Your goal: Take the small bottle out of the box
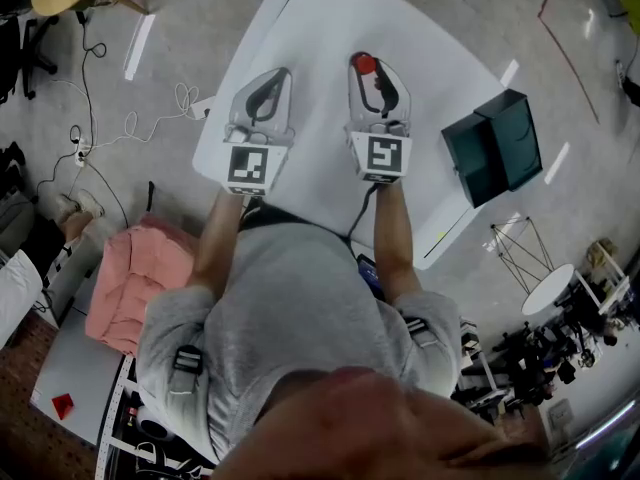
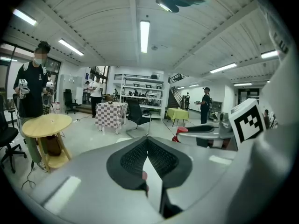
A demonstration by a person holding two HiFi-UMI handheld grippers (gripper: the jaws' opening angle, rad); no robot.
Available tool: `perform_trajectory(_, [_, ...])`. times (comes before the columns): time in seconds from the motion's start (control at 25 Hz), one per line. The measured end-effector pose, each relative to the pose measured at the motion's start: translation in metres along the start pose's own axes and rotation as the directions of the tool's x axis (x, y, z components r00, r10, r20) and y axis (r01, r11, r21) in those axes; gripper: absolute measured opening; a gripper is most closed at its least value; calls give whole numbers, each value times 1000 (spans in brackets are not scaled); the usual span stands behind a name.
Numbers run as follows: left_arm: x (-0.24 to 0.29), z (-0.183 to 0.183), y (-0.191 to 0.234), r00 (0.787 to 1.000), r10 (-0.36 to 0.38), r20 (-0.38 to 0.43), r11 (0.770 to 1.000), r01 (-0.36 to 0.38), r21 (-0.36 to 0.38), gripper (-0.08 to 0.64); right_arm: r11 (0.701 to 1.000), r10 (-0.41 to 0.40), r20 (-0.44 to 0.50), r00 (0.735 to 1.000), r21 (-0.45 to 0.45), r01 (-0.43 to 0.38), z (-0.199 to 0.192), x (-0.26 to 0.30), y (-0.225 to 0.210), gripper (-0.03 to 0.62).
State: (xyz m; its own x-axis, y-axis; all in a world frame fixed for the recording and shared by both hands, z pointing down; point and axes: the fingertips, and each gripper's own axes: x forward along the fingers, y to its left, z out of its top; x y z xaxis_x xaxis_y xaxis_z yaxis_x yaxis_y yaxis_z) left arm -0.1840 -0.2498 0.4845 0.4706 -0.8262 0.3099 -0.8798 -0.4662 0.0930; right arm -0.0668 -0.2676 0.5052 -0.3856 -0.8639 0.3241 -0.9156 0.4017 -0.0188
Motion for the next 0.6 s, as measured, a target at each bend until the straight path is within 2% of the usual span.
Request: perform_trajectory(0.6, [35, -34, 32, 998, -12, -63, 999, 10, -34, 12, 1000, 4, -61, 998, -2, -4, -30, 56, -1, 139])
